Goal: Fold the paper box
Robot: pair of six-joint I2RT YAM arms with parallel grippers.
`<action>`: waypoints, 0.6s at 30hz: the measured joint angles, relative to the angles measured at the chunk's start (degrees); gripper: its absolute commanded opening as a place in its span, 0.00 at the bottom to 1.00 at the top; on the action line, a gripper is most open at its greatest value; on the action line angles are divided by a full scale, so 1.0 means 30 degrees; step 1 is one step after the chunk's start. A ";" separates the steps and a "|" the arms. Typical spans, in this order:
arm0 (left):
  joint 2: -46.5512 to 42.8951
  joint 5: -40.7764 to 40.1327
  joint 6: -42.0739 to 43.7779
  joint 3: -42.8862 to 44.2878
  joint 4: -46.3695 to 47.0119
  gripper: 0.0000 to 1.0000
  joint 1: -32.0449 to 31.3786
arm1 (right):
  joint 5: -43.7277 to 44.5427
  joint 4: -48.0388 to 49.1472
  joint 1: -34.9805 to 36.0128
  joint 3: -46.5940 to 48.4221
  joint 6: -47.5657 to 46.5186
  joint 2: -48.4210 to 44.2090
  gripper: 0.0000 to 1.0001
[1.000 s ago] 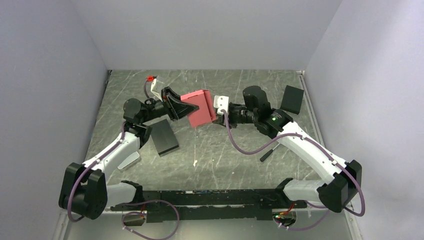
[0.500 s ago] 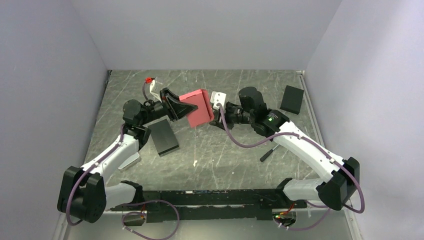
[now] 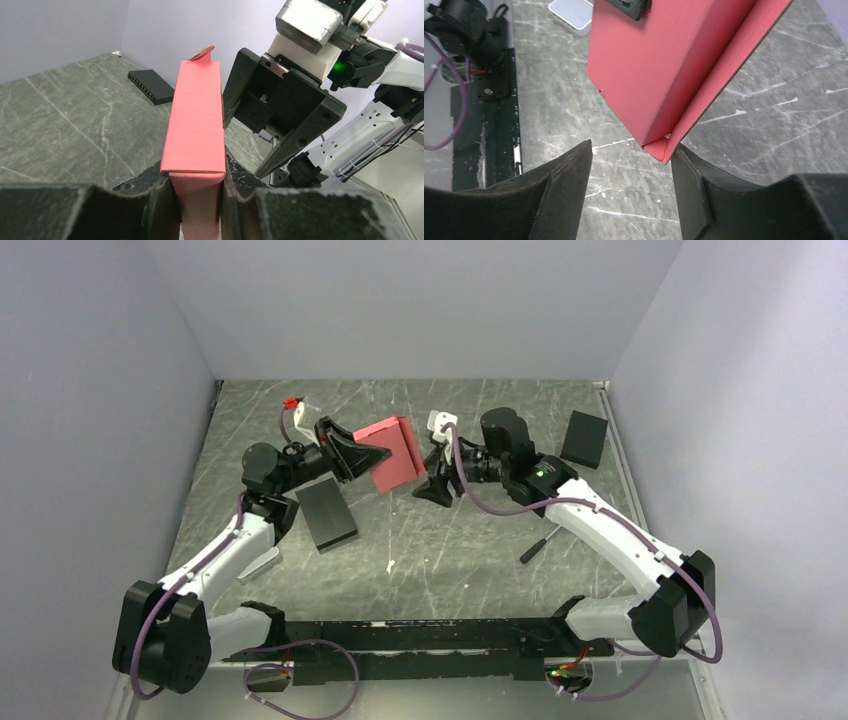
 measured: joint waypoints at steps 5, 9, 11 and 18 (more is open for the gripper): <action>0.0080 0.0357 0.0000 -0.0007 0.0080 0.03 0.0372 | -0.2120 -0.0007 -0.1042 0.0430 0.0648 -0.0007 0.74; 0.0495 0.0838 -0.0146 0.0000 0.0262 0.03 0.0510 | -0.3330 -0.0007 -0.1661 0.0860 0.1078 -0.0168 0.75; 0.0699 0.1020 -0.0211 0.0000 0.0408 0.03 0.0517 | -0.3708 0.0007 -0.1902 0.0998 0.1297 -0.0270 0.75; 0.0940 0.1792 -0.0539 0.0000 0.0940 0.03 0.0532 | -0.4233 -0.0029 -0.2484 0.1137 0.1508 -0.0408 0.75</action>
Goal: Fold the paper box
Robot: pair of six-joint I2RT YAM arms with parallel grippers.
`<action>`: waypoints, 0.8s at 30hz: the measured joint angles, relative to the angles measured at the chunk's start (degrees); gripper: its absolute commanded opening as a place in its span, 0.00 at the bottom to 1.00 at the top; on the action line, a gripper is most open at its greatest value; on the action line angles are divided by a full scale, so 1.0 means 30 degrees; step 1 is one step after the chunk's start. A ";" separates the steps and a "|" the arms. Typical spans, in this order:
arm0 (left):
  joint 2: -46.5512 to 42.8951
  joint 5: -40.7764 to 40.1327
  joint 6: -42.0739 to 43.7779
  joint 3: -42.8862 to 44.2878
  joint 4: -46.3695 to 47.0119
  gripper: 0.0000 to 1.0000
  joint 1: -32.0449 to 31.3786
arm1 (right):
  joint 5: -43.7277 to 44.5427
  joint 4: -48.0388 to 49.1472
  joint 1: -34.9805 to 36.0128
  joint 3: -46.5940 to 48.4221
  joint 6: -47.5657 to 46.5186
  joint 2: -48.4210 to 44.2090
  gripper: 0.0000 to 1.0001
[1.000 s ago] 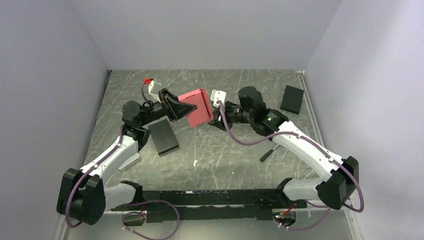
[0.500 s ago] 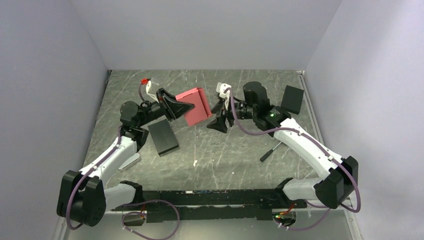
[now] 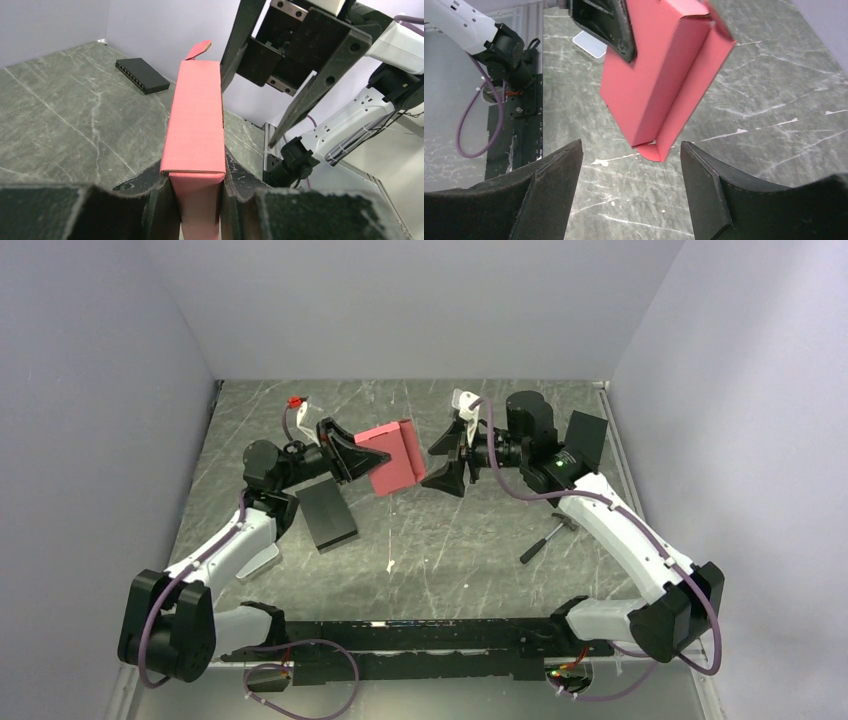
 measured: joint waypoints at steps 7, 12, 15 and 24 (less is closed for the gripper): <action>0.0474 0.1239 -0.0087 0.0000 0.0117 0.03 0.0007 | -0.0648 -0.1559 -0.1049 0.1596 -0.2215 0.0000 0.79; 0.1246 0.2616 -0.0845 0.0007 0.0729 0.03 0.0007 | -0.3832 -0.3555 -0.2914 0.3424 -0.7220 0.0182 0.79; 0.1741 0.3432 -0.1661 0.0029 0.1443 0.03 0.0007 | -0.6098 -0.5727 -0.3876 0.4969 -1.1162 0.1086 0.75; 0.2033 0.4991 -0.3249 0.0175 0.2987 0.03 0.0007 | -0.8204 -1.0513 -0.3198 0.6761 -1.7471 0.3767 0.68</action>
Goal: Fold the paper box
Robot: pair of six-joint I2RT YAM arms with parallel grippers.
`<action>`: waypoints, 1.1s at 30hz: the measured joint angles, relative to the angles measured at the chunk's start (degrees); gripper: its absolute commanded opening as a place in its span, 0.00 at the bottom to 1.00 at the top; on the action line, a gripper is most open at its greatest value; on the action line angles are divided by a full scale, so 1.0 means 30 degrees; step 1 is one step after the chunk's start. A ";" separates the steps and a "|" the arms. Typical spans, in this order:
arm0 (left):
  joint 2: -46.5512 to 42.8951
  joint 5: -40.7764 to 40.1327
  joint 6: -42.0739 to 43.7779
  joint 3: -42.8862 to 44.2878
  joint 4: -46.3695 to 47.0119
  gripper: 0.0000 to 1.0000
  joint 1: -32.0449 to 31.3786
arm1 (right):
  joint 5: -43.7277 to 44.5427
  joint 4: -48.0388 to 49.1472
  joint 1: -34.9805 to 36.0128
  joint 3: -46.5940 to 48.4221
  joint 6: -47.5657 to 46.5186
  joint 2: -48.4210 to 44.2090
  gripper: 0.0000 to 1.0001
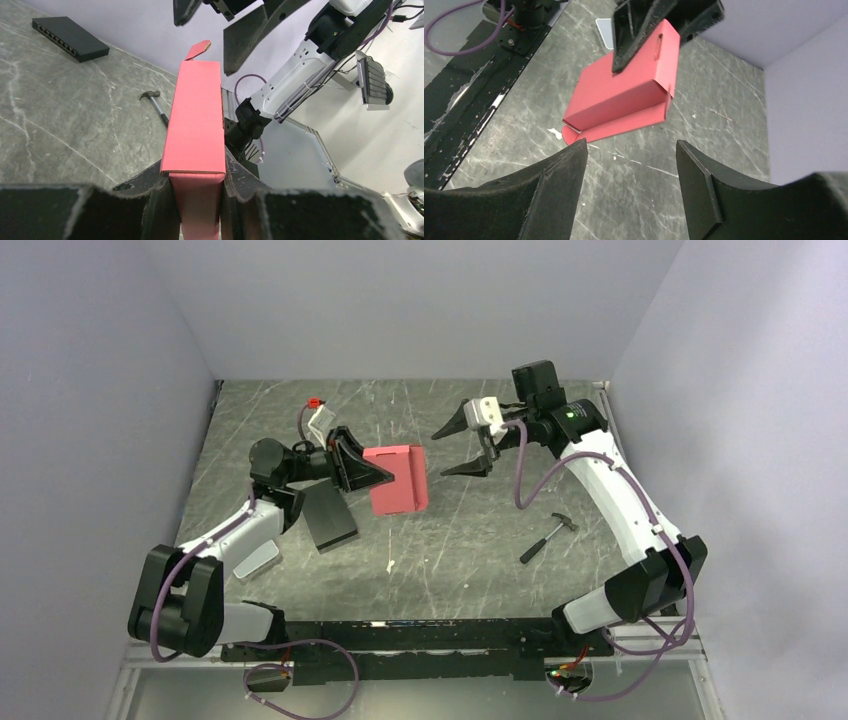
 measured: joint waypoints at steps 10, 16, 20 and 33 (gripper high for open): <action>0.1632 0.0816 -0.2346 0.0233 0.2317 0.02 0.0000 | 0.2565 -0.1923 0.1224 0.1304 -0.3905 0.0138 0.56; 0.2091 0.1202 -0.3883 0.0408 0.3869 0.02 0.0000 | 0.4495 -0.2849 0.1668 0.1581 -0.6761 0.0466 0.54; 0.2091 0.1435 -0.4313 0.0503 0.4153 0.02 0.0000 | 0.5064 -0.3359 0.1676 0.1581 -0.8408 0.0474 0.53; 0.2521 0.1596 -0.5370 0.0670 0.5246 0.02 0.0000 | 0.5945 -0.3636 0.2674 0.1865 -0.9406 0.0867 0.46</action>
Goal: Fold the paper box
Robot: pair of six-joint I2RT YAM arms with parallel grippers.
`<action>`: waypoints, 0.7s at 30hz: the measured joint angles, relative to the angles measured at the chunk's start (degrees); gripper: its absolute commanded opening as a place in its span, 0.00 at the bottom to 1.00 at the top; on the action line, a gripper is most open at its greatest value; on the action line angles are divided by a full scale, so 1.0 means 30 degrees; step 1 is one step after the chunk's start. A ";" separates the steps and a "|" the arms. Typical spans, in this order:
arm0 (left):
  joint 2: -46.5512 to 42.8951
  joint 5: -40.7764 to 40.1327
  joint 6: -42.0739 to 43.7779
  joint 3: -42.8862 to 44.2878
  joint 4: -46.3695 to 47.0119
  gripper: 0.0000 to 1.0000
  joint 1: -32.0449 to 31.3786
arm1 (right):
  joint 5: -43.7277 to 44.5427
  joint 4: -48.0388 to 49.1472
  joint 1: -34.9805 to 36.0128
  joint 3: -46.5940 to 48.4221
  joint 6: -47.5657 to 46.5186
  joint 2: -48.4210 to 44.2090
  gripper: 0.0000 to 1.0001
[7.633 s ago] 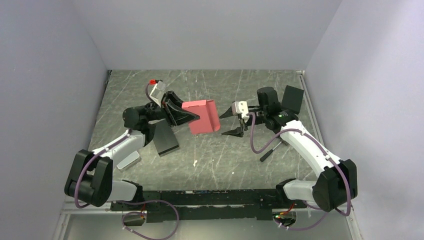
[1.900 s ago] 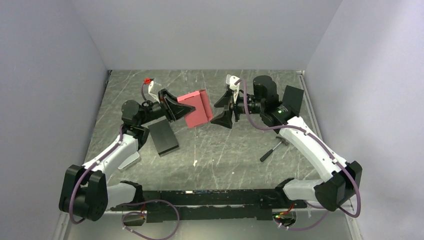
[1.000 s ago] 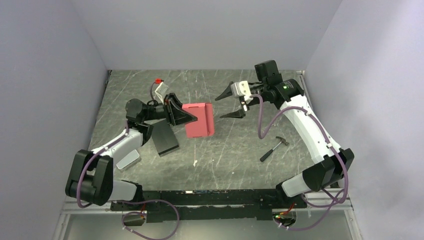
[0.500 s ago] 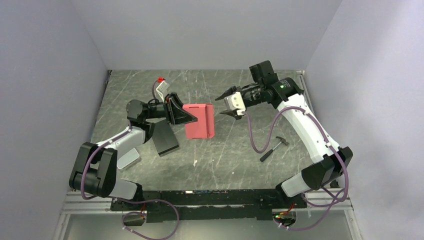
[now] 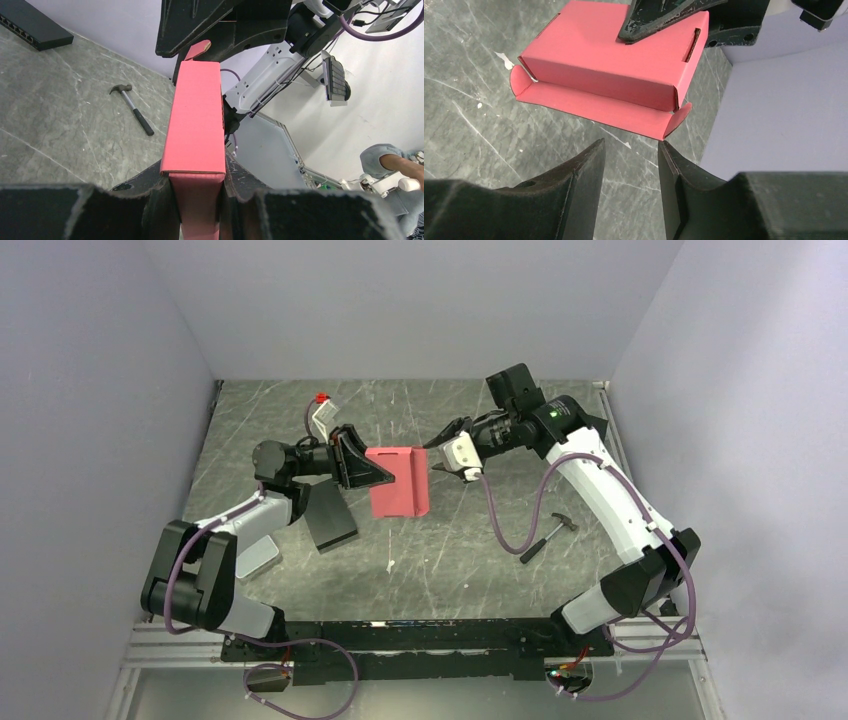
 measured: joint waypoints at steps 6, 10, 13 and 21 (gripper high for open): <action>0.0277 0.0044 -0.0474 0.0015 0.0612 0.02 0.0000 | 0.0656 0.0204 0.0036 0.0306 0.0306 0.0029 0.54; 0.0495 0.0095 -0.0743 0.0022 0.0816 0.02 0.0000 | 0.0896 0.0233 0.0051 0.0539 0.0342 0.0029 0.57; 0.0532 0.0109 -0.0860 0.0058 0.0911 0.02 0.0000 | 0.0889 0.0168 0.0146 0.0743 0.0255 0.0029 0.57; 0.0962 0.0109 -0.1377 0.0189 0.1566 0.02 0.0000 | 0.0911 0.0138 0.0634 0.0809 0.0138 0.0029 0.54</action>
